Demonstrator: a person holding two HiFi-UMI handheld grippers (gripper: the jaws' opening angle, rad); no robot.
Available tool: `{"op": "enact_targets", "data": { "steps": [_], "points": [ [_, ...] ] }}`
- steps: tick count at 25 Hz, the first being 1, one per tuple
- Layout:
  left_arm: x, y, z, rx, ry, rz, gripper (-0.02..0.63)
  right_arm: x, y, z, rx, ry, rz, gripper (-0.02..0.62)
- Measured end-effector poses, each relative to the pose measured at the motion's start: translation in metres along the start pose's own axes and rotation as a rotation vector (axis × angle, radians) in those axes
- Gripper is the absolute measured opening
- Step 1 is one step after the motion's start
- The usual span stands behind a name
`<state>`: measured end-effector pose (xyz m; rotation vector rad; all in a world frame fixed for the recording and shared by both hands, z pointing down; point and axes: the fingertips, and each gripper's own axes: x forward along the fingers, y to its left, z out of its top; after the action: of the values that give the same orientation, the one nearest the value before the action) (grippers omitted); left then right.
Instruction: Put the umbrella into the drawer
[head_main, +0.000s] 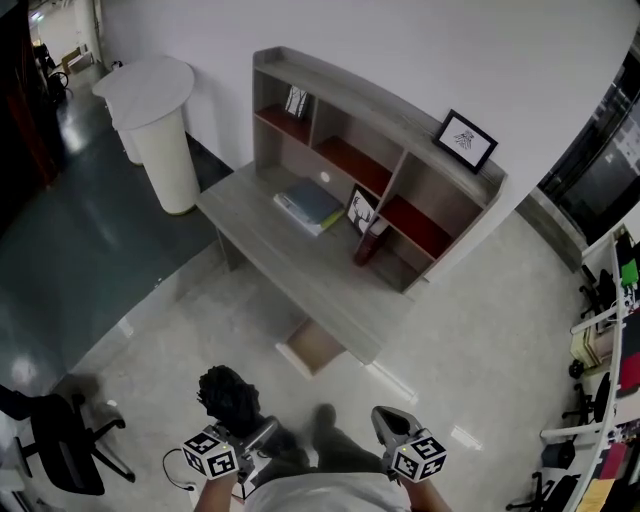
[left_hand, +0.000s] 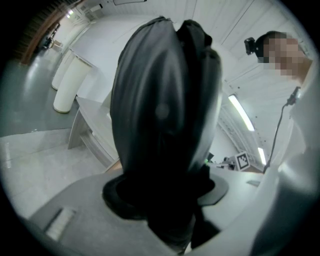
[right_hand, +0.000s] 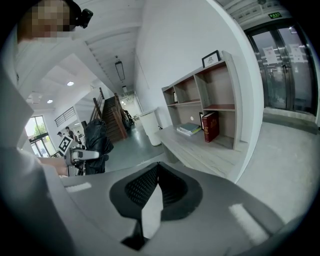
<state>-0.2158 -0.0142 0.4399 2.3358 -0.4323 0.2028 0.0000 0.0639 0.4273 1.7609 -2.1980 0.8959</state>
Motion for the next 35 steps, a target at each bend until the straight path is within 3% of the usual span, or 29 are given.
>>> {"op": "enact_targets", "data": {
  "steps": [12,16,23,35],
  "points": [
    [0.071,0.013,-0.012,-0.042,0.038,0.063,0.238,0.051,-0.053,0.008,-0.043,0.079,0.12,-0.005],
    [0.101,0.028,-0.031,-0.074,0.089,0.092,0.238,0.069,-0.078,0.004,-0.041,0.119,0.157,-0.005],
    [0.157,0.061,-0.068,-0.127,0.128,0.125,0.236,0.105,-0.119,-0.022,-0.037,0.195,0.228,0.0],
    [0.216,0.124,-0.12,-0.198,0.188,0.185,0.236,0.166,-0.136,-0.069,-0.046,0.295,0.349,0.006]
  ]
}}
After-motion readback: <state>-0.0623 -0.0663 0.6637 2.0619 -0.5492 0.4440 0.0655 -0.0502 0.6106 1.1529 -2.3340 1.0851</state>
